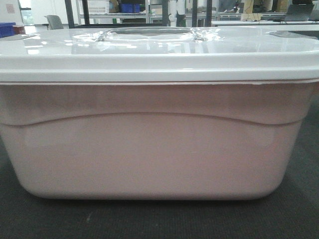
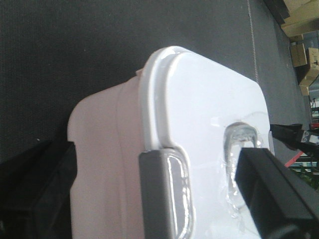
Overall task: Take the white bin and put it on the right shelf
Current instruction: 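Lower both grippers onto the bin's lid rim at its two ends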
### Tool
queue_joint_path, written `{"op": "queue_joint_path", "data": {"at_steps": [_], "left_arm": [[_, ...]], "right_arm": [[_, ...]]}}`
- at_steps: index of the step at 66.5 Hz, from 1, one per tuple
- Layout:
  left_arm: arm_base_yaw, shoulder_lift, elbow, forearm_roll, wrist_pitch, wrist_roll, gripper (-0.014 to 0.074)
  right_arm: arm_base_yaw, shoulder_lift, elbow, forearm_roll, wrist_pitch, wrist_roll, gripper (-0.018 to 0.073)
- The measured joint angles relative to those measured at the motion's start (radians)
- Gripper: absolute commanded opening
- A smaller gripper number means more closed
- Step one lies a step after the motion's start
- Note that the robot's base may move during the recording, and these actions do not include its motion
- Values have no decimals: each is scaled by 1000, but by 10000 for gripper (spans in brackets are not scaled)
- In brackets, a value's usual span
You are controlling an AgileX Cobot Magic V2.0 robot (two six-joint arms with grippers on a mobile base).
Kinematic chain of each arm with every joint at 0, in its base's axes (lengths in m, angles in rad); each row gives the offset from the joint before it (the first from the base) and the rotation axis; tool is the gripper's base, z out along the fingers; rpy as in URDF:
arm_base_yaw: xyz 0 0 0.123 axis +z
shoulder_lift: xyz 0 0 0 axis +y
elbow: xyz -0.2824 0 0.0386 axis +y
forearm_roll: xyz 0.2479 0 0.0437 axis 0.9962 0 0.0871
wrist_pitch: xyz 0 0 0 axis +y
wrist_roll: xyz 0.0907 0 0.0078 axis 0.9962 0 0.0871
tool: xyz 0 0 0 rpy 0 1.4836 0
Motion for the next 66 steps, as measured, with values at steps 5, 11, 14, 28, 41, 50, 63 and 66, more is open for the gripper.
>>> {"op": "queue_joint_path", "data": {"at_steps": [5,11,14,28,41,50,63,66], "left_arm": [[-5,18,0,-8,-5,15,545],[-29,31,0,-14,-13,21,545],[-49,40,0,-14,-13,25,545],[-124,54,0,-1,-11,30,545],[-127,54,0,20,-13,30,545],[-127,54,0,28,-13,30,545],[-144,54,14,68,-13,13,545],[-149,54,23,79,-13,11,545]], "right_arm": [[0,30,5,16,-2,-22,624],[0,58,7,49,-9,-44,624],[0,66,7,65,-10,-47,624],[6,72,41,85,-17,-59,624],[66,72,95,85,-24,-73,624],[78,69,99,96,-24,-79,624],[80,52,121,98,-26,-79,624],[80,39,128,98,-26,-79,624]]}}
